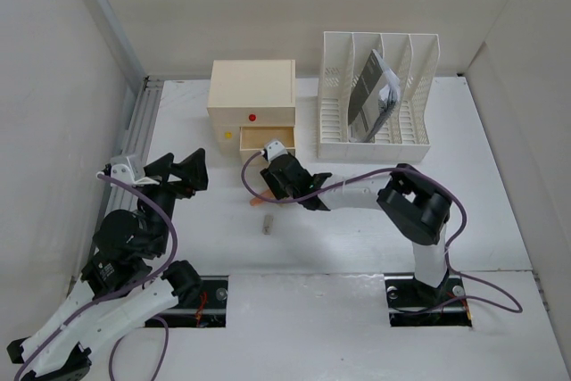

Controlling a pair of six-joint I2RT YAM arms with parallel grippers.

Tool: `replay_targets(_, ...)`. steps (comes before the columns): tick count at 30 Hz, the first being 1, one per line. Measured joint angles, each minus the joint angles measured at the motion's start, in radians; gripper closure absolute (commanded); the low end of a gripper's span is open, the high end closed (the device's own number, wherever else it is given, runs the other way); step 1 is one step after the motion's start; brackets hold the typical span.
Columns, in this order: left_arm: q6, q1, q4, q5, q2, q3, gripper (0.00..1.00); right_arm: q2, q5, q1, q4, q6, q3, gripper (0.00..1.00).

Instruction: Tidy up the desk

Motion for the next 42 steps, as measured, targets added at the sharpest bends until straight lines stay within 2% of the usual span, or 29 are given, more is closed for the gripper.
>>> replay_targets(17,0.0,0.0,0.0,0.007,-0.006,0.0,0.22,0.024,0.007,-0.007,0.036,0.029,-0.006,0.45)
replay_targets(42,0.0,0.0,0.001,0.007,-0.01,-0.005,0.22,0.024,-0.098,-0.043,0.086,0.077,-0.024,0.46)
